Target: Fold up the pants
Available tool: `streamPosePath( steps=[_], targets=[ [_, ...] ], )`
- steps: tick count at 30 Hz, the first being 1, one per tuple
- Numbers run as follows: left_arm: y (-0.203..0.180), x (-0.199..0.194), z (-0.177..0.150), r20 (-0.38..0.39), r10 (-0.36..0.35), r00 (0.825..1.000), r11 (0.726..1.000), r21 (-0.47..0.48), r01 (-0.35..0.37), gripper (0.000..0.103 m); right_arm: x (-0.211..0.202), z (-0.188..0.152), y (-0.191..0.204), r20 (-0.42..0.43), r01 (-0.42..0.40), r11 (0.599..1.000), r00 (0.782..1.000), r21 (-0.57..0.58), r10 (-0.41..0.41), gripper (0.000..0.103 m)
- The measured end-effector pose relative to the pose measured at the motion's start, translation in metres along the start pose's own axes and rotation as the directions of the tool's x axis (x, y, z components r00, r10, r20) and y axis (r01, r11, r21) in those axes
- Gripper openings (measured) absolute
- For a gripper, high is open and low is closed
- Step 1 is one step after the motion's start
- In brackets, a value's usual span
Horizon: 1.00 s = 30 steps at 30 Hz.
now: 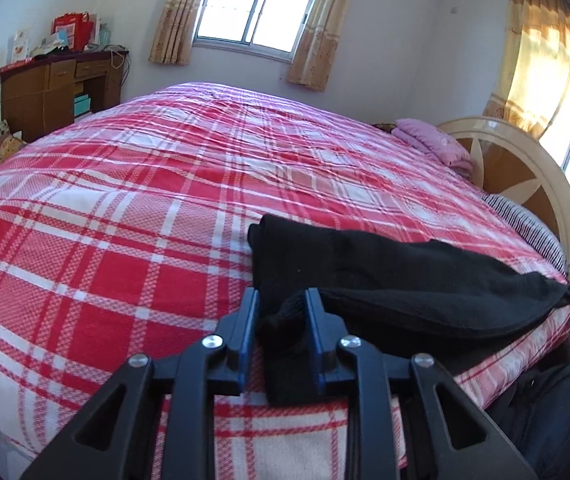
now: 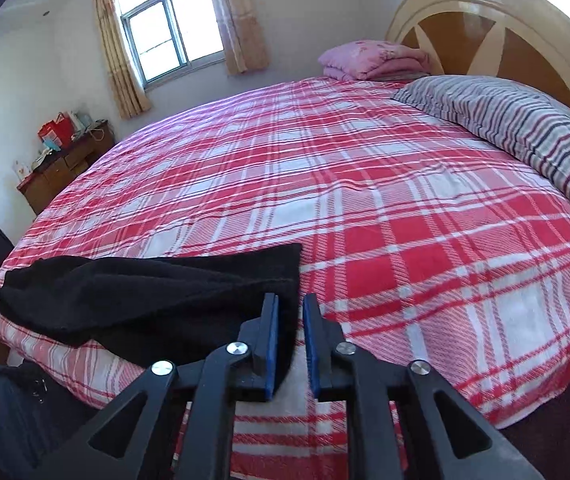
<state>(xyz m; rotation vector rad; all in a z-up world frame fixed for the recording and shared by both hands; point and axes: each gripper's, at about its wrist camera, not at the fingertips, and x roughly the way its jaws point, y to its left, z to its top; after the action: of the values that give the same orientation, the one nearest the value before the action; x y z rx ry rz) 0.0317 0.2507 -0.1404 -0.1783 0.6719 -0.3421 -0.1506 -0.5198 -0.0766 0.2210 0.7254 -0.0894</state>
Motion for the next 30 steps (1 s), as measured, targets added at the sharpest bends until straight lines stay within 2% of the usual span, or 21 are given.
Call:
streamPosePath(
  steps=[1, 2, 3, 6, 8, 10, 14, 19, 22, 27, 30],
  targets=[
    [0.0, -0.004, -0.002, -0.003, 0.009, 1.0, 1.0, 0.019, -0.009, 0.035, -0.002, -0.001, -0.002, -0.001, 0.014, 1.0, 1.0, 0.005, -0.014, 0.028],
    [0.001, -0.01, -0.004, -0.005, 0.016, 1.0, 0.999, 0.04, -0.016, 0.037, -0.004, -0.003, -0.005, -0.003, 0.025, 1.0, 1.0, 0.007, -0.025, 0.031],
    [0.001, -0.015, -0.008, -0.006, 0.029, 1.0, 0.998, 0.06, -0.029, 0.04, -0.005, -0.004, -0.007, -0.004, 0.037, 0.999, 0.999, 0.009, -0.037, 0.031],
    [0.011, -0.03, -0.018, -0.012, 0.103, 0.995, 0.99, 0.098, -0.102, 0.04, -0.012, -0.005, -0.015, 0.003, 0.077, 0.997, 0.997, 0.024, -0.077, 0.031],
    [0.024, -0.037, -0.022, -0.014, 0.146, 0.989, 0.987, 0.076, -0.145, 0.04, -0.017, -0.002, -0.021, 0.024, 0.089, 0.995, 0.996, 0.049, -0.09, 0.031],
    [0.035, -0.042, -0.023, -0.004, 0.151, 0.988, 0.988, 0.021, -0.151, 0.04, -0.023, 0.001, -0.022, 0.054, 0.082, 0.993, 0.995, 0.079, -0.087, 0.031],
    [0.025, -0.041, -0.013, 0.042, 0.122, 0.992, 0.992, -0.01, -0.122, 0.04, -0.027, 0.012, -0.005, 0.091, 0.055, 0.995, 0.994, 0.084, -0.063, 0.031],
    [-0.019, -0.023, 0.0, 0.033, 0.064, 0.997, 0.996, 0.063, -0.066, 0.04, -0.026, 0.022, 0.034, 0.09, 0.024, 1.0, 0.996, 0.016, -0.025, 0.032],
    [-0.052, -0.011, 0.005, 0.006, 0.033, 0.999, 0.991, 0.133, -0.034, 0.04, -0.029, 0.025, 0.042, 0.085, 0.003, 1.0, 0.996, 0.03, -0.006, 0.045],
    [-0.109, 0.006, 0.013, -0.035, -0.043, 0.998, 0.969, 0.243, 0.05, 0.04, -0.035, 0.024, 0.021, 0.055, 0.046, 0.987, 0.997, 0.157, -0.055, 0.047],
    [-0.133, 0.02, 0.014, -0.067, -0.079, 0.995, 0.958, 0.272, 0.094, 0.04, -0.041, 0.017, -0.008, 0.059, -0.006, 0.944, 0.998, 0.331, -0.014, 0.047]
  ],
)
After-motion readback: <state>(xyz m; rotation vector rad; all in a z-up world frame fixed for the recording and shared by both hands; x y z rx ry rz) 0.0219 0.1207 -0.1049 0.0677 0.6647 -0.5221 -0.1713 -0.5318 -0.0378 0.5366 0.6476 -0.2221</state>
